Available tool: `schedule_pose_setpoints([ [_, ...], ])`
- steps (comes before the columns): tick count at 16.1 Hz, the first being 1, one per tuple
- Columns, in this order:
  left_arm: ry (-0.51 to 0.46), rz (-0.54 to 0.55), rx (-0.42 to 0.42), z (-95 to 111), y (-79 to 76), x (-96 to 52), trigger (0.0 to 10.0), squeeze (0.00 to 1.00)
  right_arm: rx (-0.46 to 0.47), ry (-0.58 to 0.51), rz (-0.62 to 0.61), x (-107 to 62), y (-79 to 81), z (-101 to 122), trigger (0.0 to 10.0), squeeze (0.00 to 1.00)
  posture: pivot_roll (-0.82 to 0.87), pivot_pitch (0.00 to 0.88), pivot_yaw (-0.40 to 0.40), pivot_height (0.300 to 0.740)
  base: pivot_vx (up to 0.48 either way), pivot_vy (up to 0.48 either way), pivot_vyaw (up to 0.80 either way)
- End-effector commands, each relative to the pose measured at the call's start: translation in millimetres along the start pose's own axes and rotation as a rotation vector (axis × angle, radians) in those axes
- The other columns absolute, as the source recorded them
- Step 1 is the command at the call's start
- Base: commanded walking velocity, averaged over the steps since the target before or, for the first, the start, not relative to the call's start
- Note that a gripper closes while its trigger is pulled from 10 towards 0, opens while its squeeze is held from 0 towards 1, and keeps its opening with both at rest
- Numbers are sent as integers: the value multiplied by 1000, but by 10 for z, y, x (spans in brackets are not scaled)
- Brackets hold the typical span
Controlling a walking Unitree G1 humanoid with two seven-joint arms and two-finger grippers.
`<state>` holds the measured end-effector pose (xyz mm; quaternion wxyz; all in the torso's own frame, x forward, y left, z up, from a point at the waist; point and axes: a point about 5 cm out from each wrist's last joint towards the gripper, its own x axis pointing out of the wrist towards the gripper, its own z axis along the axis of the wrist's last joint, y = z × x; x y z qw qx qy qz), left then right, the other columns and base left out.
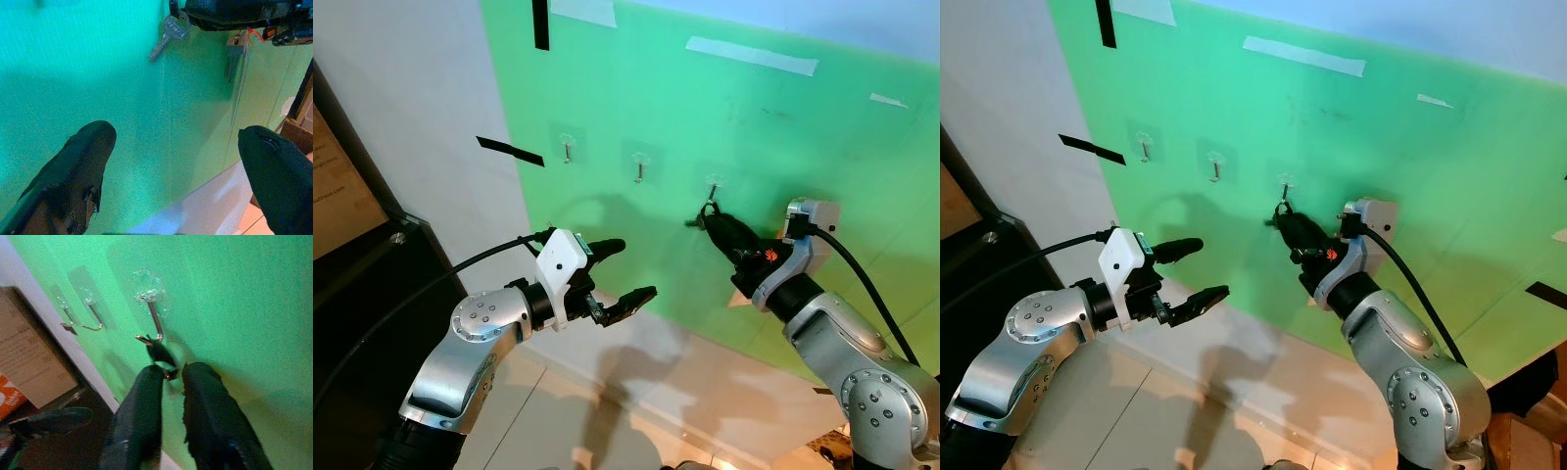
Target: Hang keys on a hook
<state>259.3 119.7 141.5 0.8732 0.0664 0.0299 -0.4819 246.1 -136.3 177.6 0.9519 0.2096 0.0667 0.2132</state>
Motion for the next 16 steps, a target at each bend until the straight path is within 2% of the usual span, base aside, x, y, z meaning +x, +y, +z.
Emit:
schedule_pose_setpoints([
  [1,-4,-4,15,33,0,13,10000,0,41,15,6,-8,-25,-30,10000,1000,-43,0,-32,740,0,0,0],
  [4,-3,-1,13,31,-1,1,10000,0,76,-10,53,-26,-4,-20,10000,1000,-41,0,-32,740,0,0,0],
  [6,-6,13,12,32,5,-7,10000,0,-56,40,58,-72,-17,-65,10000,1000,-39,0,-33,740,0,0,238],
  [12,-6,27,6,26,1,-31,10000,0,-69,126,80,-117,-5,-204,10000,1000,-34,0,-38,740,0,0,800],
  [14,-13,73,1,22,17,-58,10000,0,-48,146,72,-127,-5,-243,10000,1000,-34,0,-37,740,0,0,800],
  [15,-29,197,6,25,80,-114,10000,0,-42,164,53,-131,-25,-269,10000,1000,-30,0,-41,740,0,0,800],
  [16,-28,223,8,22,90,-129,10000,0,-45,166,50,-132,-29,-274,10000,1000,-30,0,-41,740,0,0,800],
])
